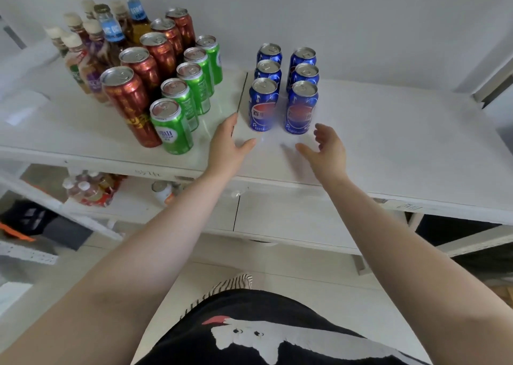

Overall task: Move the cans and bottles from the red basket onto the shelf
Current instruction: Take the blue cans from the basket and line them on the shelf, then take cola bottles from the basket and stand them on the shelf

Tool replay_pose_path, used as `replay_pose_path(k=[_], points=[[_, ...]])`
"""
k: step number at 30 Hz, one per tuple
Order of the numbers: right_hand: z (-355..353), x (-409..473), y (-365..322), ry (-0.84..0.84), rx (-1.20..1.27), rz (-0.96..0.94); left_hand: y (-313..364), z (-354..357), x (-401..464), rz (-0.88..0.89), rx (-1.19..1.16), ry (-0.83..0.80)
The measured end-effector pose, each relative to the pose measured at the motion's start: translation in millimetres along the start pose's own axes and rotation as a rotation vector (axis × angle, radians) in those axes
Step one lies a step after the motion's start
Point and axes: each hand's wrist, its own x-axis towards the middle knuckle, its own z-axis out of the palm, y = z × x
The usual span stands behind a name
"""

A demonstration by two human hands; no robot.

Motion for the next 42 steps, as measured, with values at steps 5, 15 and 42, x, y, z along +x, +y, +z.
replay_pose_path(k=[5,15,42], points=[[-5,-72,-7,-0.172,-0.053,-0.188,4,-35,-112,-0.010,0.168,0.134],[63,-235,-11,-0.715,-0.427,-0.421,-43,-123,-329,-0.368,0.423,0.108],[347,-828,-149,-1.480,-0.654,-1.044,-209,-471,-878,-1.077,0.375,0.598]])
